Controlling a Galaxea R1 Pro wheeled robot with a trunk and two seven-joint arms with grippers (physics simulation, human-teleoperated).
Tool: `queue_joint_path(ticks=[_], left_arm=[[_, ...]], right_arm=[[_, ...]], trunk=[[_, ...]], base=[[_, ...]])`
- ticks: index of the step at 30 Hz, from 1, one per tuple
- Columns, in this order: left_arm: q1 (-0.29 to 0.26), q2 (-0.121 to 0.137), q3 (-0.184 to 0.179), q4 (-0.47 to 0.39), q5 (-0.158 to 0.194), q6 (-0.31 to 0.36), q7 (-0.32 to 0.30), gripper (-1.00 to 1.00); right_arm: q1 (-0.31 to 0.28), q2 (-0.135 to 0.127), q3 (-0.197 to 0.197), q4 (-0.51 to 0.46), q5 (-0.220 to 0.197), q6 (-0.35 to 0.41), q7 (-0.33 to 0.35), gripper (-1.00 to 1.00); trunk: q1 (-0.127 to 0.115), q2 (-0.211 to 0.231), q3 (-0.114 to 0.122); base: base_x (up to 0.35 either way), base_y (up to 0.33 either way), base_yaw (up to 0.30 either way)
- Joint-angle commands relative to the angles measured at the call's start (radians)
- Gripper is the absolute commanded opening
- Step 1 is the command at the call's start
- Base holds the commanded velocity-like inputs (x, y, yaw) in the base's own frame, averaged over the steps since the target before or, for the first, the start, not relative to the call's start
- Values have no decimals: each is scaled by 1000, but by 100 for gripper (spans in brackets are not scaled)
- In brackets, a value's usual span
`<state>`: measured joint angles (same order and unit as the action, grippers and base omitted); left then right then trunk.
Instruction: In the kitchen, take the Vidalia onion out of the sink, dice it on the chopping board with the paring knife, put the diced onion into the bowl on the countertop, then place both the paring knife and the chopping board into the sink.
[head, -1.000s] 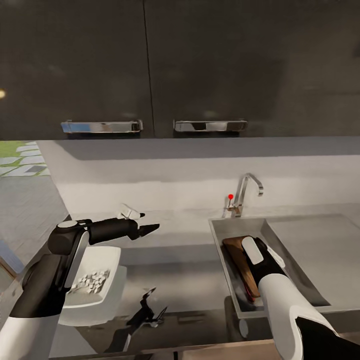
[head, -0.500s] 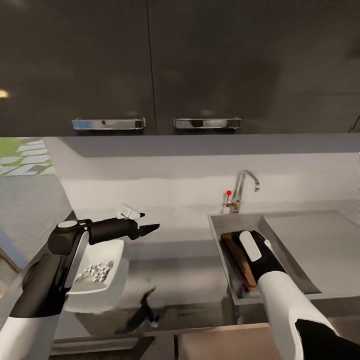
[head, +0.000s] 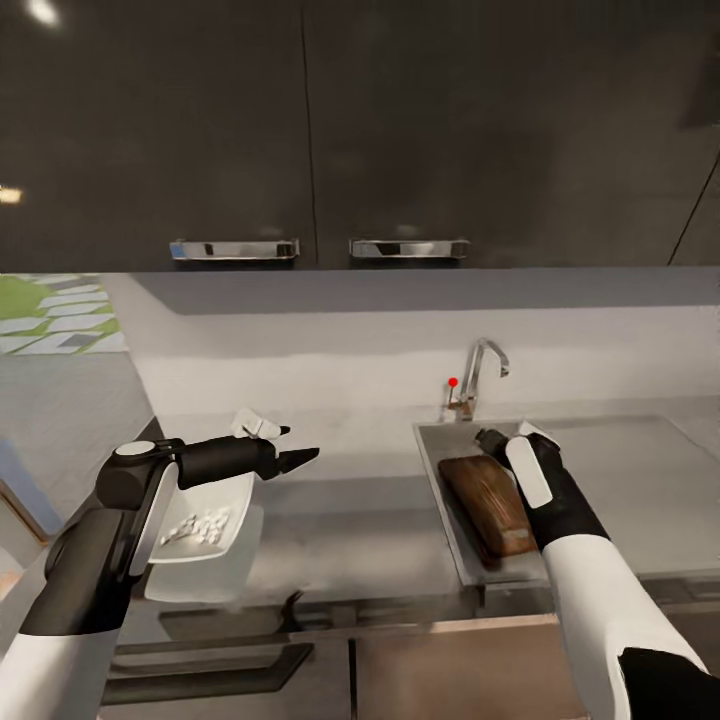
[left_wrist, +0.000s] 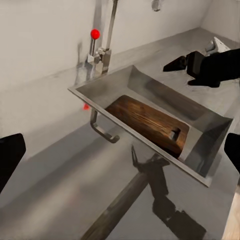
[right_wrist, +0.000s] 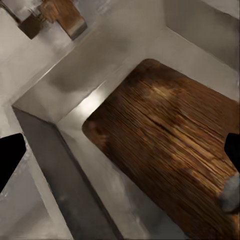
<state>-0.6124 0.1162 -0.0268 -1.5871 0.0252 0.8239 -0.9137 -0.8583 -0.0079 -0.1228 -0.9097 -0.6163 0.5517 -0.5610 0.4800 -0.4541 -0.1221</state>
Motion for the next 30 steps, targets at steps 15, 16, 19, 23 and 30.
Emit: queue_joint_path(ticks=[15,16,19,23,30], left_arm=[[-1,-4,1,-1,2,7,1,100],[-1,-4,1,-1,2,7,1,100],[-1,-4,2,-1,2,6,2,100],[-1,-4,2,-1,2,6,2,100],[-1,-4,2,-1,2,6,2,100]], right_arm=[[30,-170,251,-200,-8,74,417,100],[30,-171,256,-201,-8,74,419,100],[32,-174,273,-204,-8,74,424,100],[32,-175,274,-204,-8,74,424,100],[32,-175,276,-204,-8,74,424,100]], trunk=[[1,-2,22],[1,-2,23],[1,-2,28],[1,-2,35],[1,-2,46]], base=[[-183,0,0],[-329,0,0],[-333,0,0],[-333,0,0],[-333,0,0]])
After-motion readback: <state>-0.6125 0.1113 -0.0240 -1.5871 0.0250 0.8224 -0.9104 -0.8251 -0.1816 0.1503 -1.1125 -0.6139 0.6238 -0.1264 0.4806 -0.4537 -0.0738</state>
